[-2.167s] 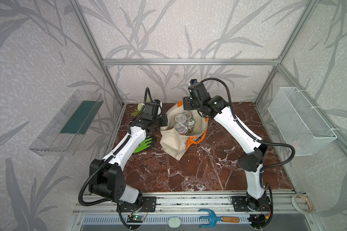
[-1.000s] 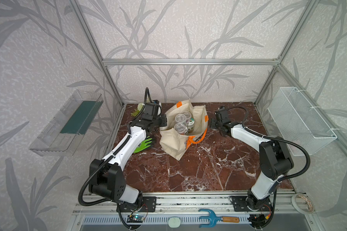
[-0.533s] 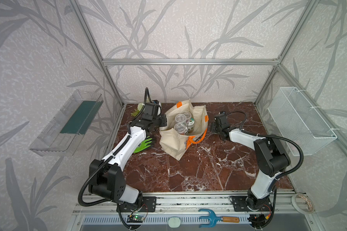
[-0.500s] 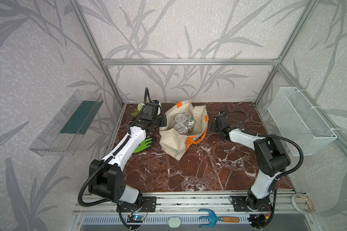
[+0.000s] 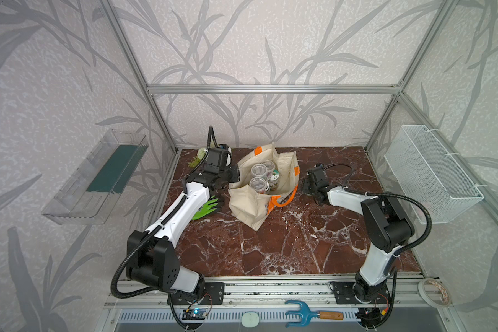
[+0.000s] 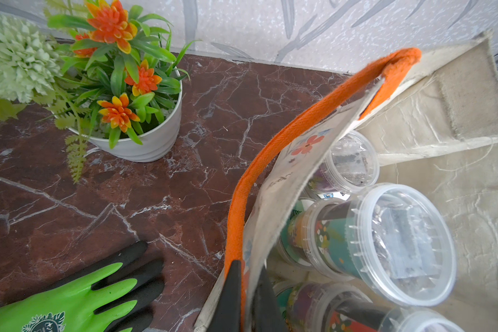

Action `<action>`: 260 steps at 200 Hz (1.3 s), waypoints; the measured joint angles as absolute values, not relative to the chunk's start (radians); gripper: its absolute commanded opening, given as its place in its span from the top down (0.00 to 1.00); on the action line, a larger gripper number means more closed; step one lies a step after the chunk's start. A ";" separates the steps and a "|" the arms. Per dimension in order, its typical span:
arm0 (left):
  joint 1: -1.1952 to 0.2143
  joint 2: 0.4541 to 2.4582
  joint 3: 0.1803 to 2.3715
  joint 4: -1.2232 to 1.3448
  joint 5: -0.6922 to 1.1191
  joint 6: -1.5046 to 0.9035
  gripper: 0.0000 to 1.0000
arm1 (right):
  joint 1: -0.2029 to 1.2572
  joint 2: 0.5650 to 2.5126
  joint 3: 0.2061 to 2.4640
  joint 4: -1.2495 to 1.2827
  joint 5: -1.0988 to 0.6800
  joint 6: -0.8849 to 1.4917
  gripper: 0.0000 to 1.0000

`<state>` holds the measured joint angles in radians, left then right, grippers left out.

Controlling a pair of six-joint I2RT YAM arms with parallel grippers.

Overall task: Take out the seed jars from the canvas bag
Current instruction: Place the seed jar at the center of the board, then pick up the seed jar from the canvas bag.

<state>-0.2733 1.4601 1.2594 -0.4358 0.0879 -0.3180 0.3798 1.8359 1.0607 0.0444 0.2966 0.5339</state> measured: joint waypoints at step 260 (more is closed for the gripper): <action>-0.274 1.447 1.254 -0.440 0.076 -0.333 1.00 | 0.845 1.588 1.686 -0.737 0.353 0.382 0.00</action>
<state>-0.2741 1.4471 1.2537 -0.4404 0.0761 -0.3332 0.8452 1.5879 1.6863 -0.7372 0.3531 0.3817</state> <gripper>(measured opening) 0.083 0.999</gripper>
